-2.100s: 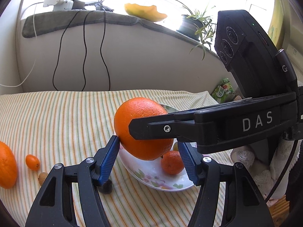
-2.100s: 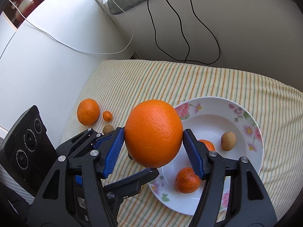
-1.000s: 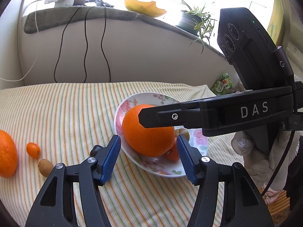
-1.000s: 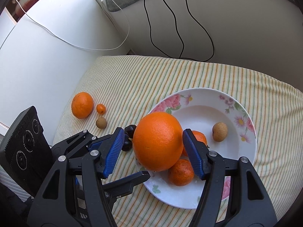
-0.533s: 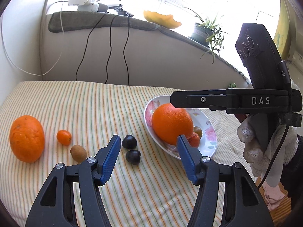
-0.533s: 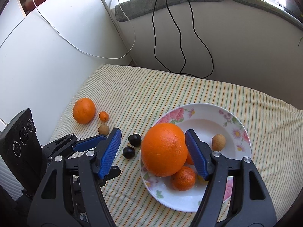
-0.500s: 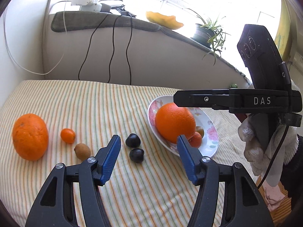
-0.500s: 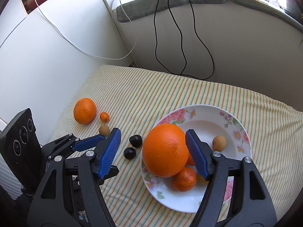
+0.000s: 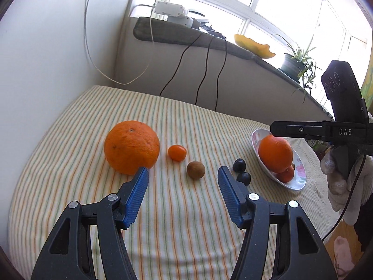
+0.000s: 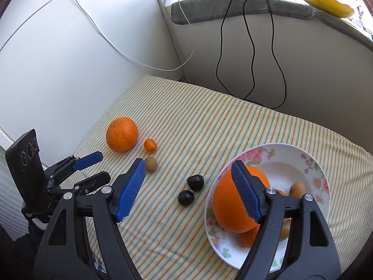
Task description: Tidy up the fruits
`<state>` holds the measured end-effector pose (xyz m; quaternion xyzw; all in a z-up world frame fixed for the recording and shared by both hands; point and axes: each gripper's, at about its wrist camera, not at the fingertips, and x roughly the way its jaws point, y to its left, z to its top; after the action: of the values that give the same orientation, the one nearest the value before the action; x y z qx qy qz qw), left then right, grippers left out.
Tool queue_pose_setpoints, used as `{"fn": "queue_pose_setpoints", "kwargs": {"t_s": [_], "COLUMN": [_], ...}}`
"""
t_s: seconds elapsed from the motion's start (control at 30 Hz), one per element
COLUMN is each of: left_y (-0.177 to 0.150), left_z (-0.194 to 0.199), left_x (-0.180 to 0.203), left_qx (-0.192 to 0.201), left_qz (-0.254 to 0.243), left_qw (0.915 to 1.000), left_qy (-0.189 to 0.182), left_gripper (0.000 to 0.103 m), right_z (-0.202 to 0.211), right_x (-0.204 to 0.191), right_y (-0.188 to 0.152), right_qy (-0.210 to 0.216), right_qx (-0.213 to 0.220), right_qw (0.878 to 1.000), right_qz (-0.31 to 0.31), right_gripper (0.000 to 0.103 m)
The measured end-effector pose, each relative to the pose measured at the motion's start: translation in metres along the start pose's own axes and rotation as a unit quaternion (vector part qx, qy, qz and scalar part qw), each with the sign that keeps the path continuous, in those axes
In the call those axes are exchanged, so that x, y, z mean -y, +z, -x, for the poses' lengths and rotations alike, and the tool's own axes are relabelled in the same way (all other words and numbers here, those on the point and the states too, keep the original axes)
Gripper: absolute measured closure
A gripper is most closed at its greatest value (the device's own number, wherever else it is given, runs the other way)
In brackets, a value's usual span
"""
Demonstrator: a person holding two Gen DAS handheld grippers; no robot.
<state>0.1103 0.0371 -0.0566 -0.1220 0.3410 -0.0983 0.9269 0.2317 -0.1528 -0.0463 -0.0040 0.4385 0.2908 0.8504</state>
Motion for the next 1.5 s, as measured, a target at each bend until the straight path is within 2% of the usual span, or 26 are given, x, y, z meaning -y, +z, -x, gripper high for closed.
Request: {"fn": "queue_pose_setpoints", "kwargs": {"t_s": [0.23, 0.3, 0.37, 0.5, 0.77, 1.13, 1.5], "left_y": [0.001, 0.002, 0.003, 0.005, 0.01, 0.014, 0.013], "left_z": [-0.003, -0.005, -0.008, -0.016, -0.03, -0.046, -0.05], "left_x": [-0.026, -0.035, -0.043, -0.054, -0.064, -0.07, -0.068], "left_qx": [0.009, 0.009, 0.009, 0.003, -0.009, -0.034, -0.041], "left_qz": [0.028, 0.038, 0.047, 0.052, 0.055, 0.059, 0.057], "left_qw": [0.9993, 0.9988, 0.9984, 0.9983, 0.9984, 0.9976, 0.9974], "left_qy": [0.024, 0.031, 0.03, 0.026, 0.007, -0.015, -0.017], "left_gripper": [0.036, 0.03, 0.029, 0.029, 0.029, 0.029, 0.029], "right_z": [-0.023, -0.029, -0.036, -0.053, -0.093, -0.15, -0.18], "right_x": [-0.02, -0.026, -0.031, -0.042, -0.071, -0.092, -0.103], "right_y": [0.007, 0.01, 0.013, 0.022, 0.037, 0.046, 0.042], "right_qy": [0.034, 0.047, 0.058, 0.084, 0.104, 0.126, 0.132], "right_qx": [-0.013, -0.015, -0.014, -0.021, -0.043, -0.094, -0.126], "right_qw": [0.999, 0.999, 0.998, 0.996, 0.994, 0.987, 0.983], "right_qz": [0.001, -0.002, -0.008, -0.022, -0.016, -0.024, -0.021], "right_gripper": [0.024, 0.022, 0.015, 0.012, 0.012, 0.013, 0.021]}}
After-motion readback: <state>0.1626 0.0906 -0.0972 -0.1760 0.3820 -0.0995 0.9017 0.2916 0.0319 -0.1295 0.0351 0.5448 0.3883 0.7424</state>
